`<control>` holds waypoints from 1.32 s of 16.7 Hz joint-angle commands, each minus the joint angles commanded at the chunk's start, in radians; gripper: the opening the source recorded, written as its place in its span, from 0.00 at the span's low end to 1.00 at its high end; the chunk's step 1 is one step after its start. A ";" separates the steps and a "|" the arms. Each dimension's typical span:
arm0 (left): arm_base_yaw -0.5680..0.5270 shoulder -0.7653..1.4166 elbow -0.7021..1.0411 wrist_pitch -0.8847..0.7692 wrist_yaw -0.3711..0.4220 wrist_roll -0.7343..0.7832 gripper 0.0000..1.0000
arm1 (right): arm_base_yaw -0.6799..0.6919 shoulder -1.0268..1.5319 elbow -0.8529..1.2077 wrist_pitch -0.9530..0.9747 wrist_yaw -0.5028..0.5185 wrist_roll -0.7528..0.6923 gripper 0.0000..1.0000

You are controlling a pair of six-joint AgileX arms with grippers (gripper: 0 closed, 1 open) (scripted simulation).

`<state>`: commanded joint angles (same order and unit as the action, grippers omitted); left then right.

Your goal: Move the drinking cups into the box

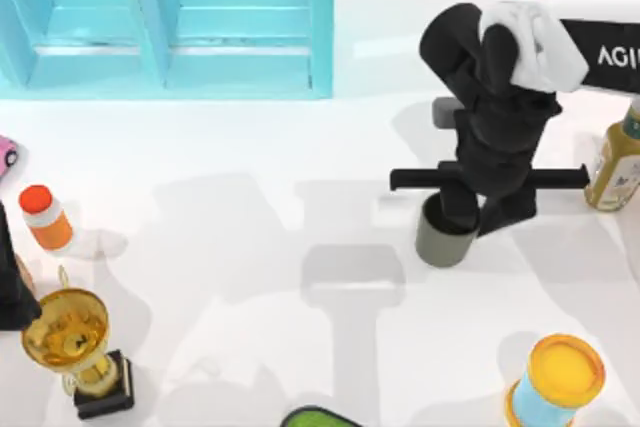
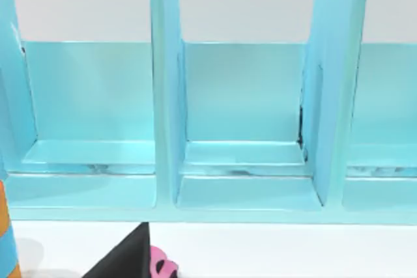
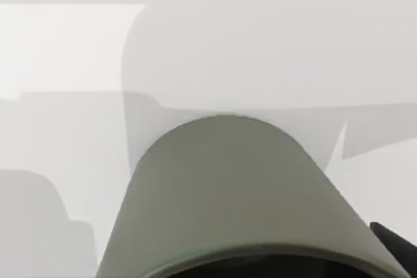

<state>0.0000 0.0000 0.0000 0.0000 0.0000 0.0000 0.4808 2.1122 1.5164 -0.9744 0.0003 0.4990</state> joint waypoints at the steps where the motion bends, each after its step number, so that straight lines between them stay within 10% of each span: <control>1: 0.000 0.000 0.000 0.000 0.000 0.000 1.00 | 0.000 0.000 0.000 0.000 0.000 0.000 0.00; 22: 0.000 0.000 0.000 0.000 0.000 0.000 1.00 | -0.249 -0.220 0.088 -0.308 -0.001 -0.250 0.00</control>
<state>0.0000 0.0000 0.0000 0.0000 0.0000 0.0000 0.2315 1.8923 1.6046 -1.2820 -0.0011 0.2490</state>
